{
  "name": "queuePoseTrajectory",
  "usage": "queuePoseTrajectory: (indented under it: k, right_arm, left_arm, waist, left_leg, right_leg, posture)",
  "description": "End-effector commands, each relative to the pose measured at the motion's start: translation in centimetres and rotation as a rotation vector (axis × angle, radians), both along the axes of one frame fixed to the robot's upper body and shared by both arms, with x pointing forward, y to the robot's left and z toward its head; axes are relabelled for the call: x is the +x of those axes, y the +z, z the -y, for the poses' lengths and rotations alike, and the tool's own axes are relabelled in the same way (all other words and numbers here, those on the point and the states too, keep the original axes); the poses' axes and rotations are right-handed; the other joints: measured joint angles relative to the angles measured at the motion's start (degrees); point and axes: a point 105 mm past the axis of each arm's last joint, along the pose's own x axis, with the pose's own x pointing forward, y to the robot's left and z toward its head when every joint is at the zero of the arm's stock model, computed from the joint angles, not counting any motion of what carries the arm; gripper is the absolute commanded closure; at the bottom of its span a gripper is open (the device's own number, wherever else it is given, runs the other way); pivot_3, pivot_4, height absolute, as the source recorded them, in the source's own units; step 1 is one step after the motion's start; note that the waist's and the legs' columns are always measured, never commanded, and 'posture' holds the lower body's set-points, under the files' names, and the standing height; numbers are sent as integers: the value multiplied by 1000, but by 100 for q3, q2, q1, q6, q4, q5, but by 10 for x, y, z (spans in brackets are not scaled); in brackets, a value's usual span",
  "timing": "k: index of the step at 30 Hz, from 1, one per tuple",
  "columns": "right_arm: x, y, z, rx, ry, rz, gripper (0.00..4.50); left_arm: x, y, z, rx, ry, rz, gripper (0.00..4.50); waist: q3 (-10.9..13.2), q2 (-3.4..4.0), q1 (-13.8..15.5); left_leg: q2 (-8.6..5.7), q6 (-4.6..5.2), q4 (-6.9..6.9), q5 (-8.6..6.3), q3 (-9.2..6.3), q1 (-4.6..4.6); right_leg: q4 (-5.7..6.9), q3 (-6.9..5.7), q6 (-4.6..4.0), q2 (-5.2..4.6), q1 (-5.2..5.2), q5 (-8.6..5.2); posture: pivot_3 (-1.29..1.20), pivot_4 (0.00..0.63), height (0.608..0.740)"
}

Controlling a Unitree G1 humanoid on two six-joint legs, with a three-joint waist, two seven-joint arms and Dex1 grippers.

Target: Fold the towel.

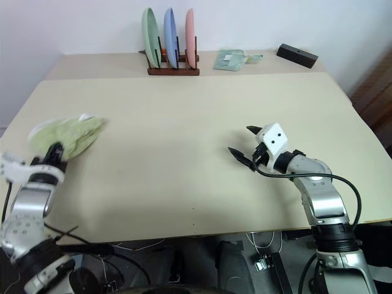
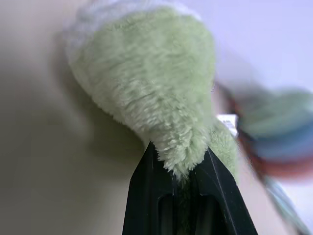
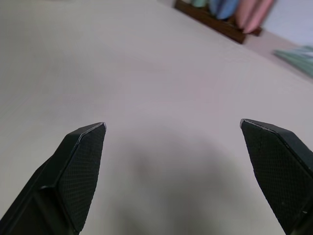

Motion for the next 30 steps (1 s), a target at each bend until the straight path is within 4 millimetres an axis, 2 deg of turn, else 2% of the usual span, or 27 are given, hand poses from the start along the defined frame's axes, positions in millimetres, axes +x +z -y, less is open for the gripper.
queuePoseTrajectory:
  k: [1, 4, 5, 7, 13, 14, 18, 23, 24, 27, 30]
  right_arm:
    - [-1, 16, -13, 8, 59, 57, 0]
    - [1, 13, -14, -1, 69, 55, 0]
    - [2, 13, -14, 0, 72, 54, 0]
    - [2, 12, -16, 2, 79, 53, 0]
    - [-3, 7, -21, -9, 106, 44, 0]
    - [-3, 6, -21, -9, 106, 44, 0]
    - [-4, 5, -18, -12, 104, 44, 0]
    - [-3, 5, -12, -18, 92, 47, 0]
    - [-3, 5, -11, -19, 89, 48, 0]
    - [1, 5, -6, -26, 68, 49, 0]
    - [4, 3, -2, -42, 48, 39, 0]
  left_arm:
    - [-9, 10, 3, -31, 54, 61, 4449]
    - [-14, 1, 15, -68, 52, 50, 4449]
    - [-16, 0, 17, -79, 56, 54, 4144]
    - [-19, -4, 18, -115, 69, 61, 3467]
    - [-29, 5, 17, -164, 43, 142, 412]
    - [-32, 6, 18, -170, 18, 149, 46]
    - [-42, 12, 27, -199, -117, 169, 46]
    - [-65, 7, 45, -109, -345, 65, 46]
    - [-68, 9, 52, -61, -408, 45, 46]
    - [-67, 15, 95, 221, -706, -49, 46]
    - [-41, 38, 116, 495, -791, 4, 46]
  waist:
    - [-4, -18, 61]
    - [-7, -24, 89]
    - [-7, -24, 79]
    - [-7, -24, 35]
    - [-8, -23, -3]
    - [-8, -23, -3]
    - [-8, -23, -11]
    - [-8, -18, -7]
    - [-8, -20, 10]
    - [-8, -20, 29]
    - [-9, -3, 42]
  left_leg:
    - [-4, 9, 1, -5, -2, -2]
    - [-6, 30, 4, -17, -7, 0]
    - [-6, 31, 4, -18, -7, 0]
    - [-6, 31, 2, -18, -6, 0]
    - [2, 32, 0, -18, -5, 2]
    - [4, 32, 0, -18, -5, 3]
    - [8, 32, 0, -18, -5, 2]
    - [9, 33, 0, -19, -5, 3]
    - [9, 34, -1, -19, -5, 3]
    - [10, 33, 0, -19, -6, 2]
    - [4, 33, 1, -18, -2, 3]
  right_leg:
    - [-1, -3, -6, -5, 1, 0]
    - [-4, -8, -26, -7, 7, -2]
    - [-6, -8, -26, -7, 7, -2]
    - [-7, -7, -27, -5, 6, -2]
    - [-5, -8, -27, 8, 4, -2]
    - [-5, -7, -27, 10, 4, -3]
    - [-6, -6, -29, 13, 3, -3]
    - [-6, -6, -32, 14, 3, -5]
    - [-6, -6, -32, 12, 3, -5]
    - [-7, -8, -36, 14, 2, -7]
    - [-13, -12, -40, 23, 5, -9]
  posture:
    - [0, 150, 740]
    - [0, 150, 740]
    - [0, 150, 740]
    - [0, 150, 740]
    - [0, 150, 740]
    - [0, 150, 740]
    - [0, 150, 740]
    - [0, 150, 740]
    - [0, 150, 740]
    - [0, 150, 740]
    - [0, 150, 740]
